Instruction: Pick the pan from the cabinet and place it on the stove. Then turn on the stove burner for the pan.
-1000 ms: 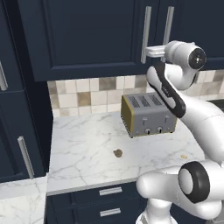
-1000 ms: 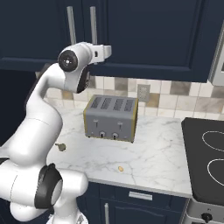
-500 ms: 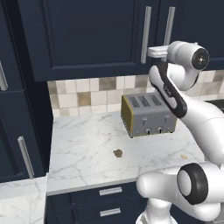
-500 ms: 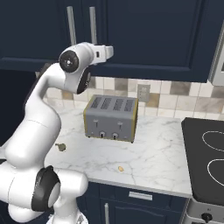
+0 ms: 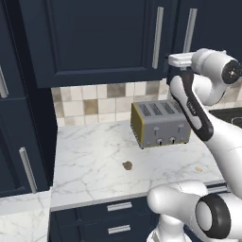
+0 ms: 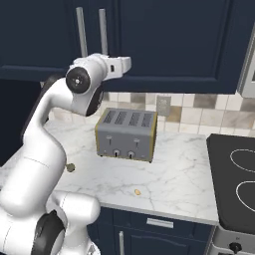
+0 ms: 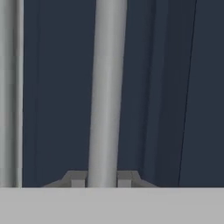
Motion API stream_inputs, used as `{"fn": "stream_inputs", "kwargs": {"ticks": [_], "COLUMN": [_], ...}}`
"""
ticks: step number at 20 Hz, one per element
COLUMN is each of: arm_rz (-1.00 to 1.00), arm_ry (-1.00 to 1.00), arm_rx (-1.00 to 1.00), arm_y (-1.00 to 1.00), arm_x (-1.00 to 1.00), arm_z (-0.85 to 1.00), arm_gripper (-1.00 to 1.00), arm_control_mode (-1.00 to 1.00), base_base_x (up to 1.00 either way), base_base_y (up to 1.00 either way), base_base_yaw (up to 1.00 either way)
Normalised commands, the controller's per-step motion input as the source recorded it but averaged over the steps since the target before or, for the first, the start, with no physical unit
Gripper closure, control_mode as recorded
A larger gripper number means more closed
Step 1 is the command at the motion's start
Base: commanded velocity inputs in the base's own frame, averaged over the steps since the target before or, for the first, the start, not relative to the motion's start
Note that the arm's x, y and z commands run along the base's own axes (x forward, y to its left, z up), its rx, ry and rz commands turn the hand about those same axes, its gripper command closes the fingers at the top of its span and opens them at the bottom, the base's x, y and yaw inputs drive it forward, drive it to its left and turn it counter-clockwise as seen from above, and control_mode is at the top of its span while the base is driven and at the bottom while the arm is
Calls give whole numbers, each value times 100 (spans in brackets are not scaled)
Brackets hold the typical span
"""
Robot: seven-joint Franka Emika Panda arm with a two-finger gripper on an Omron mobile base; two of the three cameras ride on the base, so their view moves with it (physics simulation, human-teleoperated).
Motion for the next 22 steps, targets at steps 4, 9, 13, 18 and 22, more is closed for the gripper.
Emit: {"fn": "stream_inputs", "kwargs": {"ticks": [4, 9, 13, 18, 22], "arm_rz": [0, 0, 0, -1, -1], "arm_ry": [-8, -2, 0, 0, 4], "arm_rx": [0, 0, 0, 0, -1], "arm_y": [-34, -42, -54, -55, -17], "arm_x": [-100, -100, -96, -81, -65], "arm_z": [17, 30, 30, 21, -3], "arm_gripper": [100, 100, 100, 100, -100], "arm_control_mode": [-100, -100, -100, -100, -100], "base_base_x": [0, 0, 0, 0, 0], "base_base_y": [0, 0, 0, 0, 0], "base_base_yaw": [0, 0, 0, 0, 0]}}
